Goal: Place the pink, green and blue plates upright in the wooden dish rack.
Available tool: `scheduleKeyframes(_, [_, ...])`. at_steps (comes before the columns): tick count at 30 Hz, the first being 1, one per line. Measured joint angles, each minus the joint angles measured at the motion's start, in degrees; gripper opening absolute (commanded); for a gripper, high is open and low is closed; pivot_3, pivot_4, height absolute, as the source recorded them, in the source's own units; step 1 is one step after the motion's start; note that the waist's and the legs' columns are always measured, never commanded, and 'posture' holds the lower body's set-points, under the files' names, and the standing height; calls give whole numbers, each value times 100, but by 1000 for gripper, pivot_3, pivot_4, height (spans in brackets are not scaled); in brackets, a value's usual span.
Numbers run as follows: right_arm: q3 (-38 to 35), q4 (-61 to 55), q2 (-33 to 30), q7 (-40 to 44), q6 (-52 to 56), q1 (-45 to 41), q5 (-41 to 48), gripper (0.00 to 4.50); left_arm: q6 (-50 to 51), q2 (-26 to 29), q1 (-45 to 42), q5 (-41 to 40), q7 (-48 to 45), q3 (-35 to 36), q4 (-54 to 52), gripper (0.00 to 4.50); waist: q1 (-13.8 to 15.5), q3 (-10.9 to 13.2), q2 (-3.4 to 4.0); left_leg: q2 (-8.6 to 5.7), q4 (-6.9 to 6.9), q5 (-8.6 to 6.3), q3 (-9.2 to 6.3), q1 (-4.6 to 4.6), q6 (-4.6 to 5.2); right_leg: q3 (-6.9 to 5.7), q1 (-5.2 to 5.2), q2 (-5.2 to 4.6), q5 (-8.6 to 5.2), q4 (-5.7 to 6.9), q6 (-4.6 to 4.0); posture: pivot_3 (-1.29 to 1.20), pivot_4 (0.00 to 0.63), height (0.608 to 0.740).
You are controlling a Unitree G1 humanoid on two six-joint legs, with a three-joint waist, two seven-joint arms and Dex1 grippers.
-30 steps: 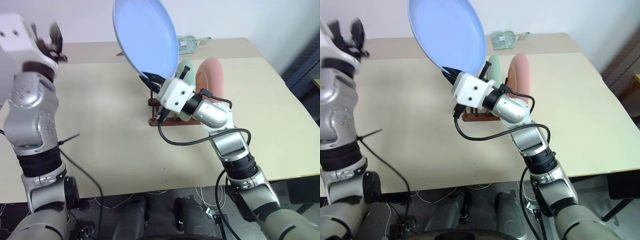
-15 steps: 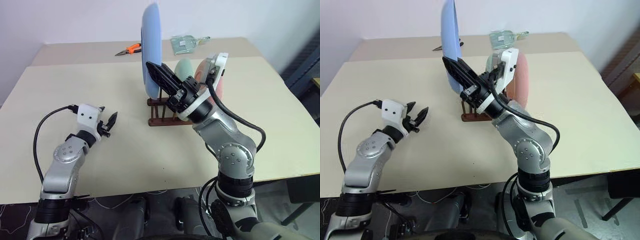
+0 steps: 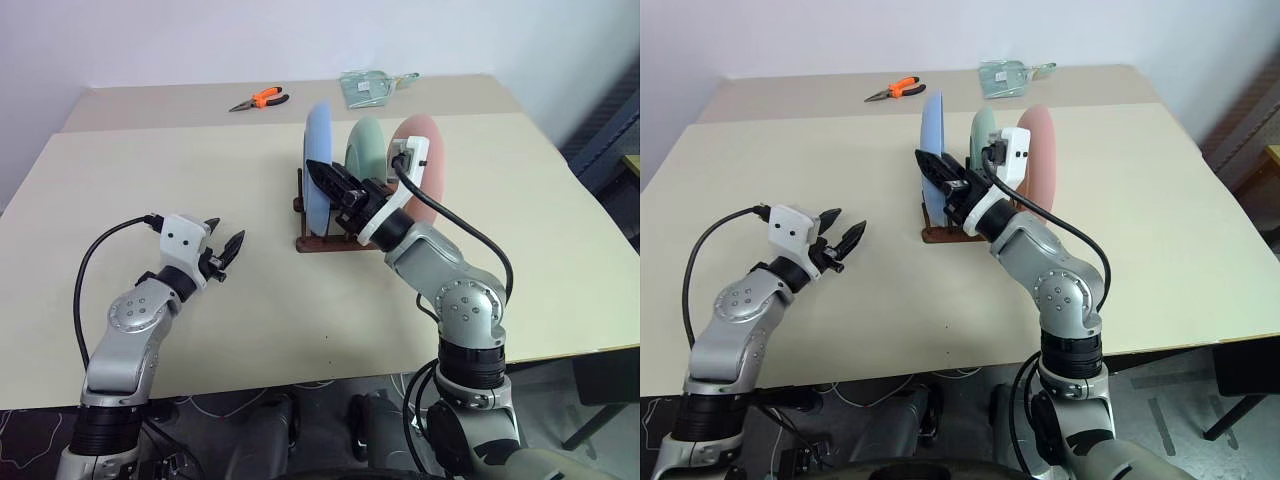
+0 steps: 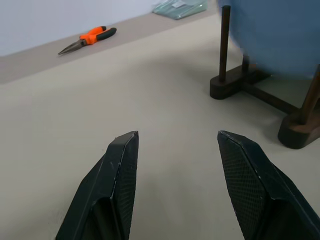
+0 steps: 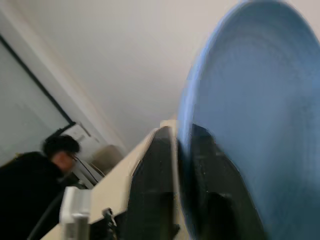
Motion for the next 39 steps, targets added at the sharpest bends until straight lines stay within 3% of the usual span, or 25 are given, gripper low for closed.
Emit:
scheduleKeyframes(3, [35,59,-93,3,-36,-122,-182,3477,0,-15,-5,15,-16,-46,0,2564,0,2,3,0,1,0,0,0,0,0,0,0,0,0,1,0,150,719])
scheduleKeyframes(9, [473,-70,-800,395,-295,-613,-916,3477,33,-77,-8,52,-5,-91,-9,2564,2,4,6,0,3,3,0,-1,5,-2,1,0,1,-1,3,0,150,719])
scheduleKeyframes(17, [1007,-773,-2545,1499,-683,-974,-1931,3477,48,-274,-234,114,57,-209,-4,2564,49,5,6,-1,15,-3,-1,-6,8,-9,13,-5,-3,-11,-2,0,150,719])
scheduleKeyframes(20, [391,-1057,-3215,1904,-772,-508,-1843,3477,39,-339,-411,131,51,-296,35,2564,131,5,5,0,16,-5,-1,-7,19,-11,19,-5,-3,-23,-1,0,150,719])
scheduleKeyframes(25, [-1665,-1085,-4392,2713,-669,1171,-1385,3477,32,-258,-524,275,-80,-441,263,2564,203,5,6,0,19,-16,-1,-17,47,-15,40,-8,-3,-75,-1,0,150,719])
scheduleKeyframes(27, [-2276,-987,-4512,2974,-627,1915,-1310,3477,29,-234,-552,333,-131,-504,429,2564,214,4,8,1,19,-17,3,-17,51,-11,41,-9,-2,-79,0,0,150,719])
scheduleKeyframes(31, [-2568,-827,-4544,3353,-791,2747,-1347,3477,27,-253,-555,461,-147,-611,554,2564,138,5,14,6,24,-18,4,-15,50,-10,41,-7,-2,-77,0,0,150,719])
scheduleKeyframes(39, [-2273,-173,-4408,3352,-1452,2947,-1874,3477,46,-234,-357,619,-153,-700,453,2564,153,5,16,6,26,-21,5,-17,44,-10,41,-8,-3,-80,-1,0,150,719])
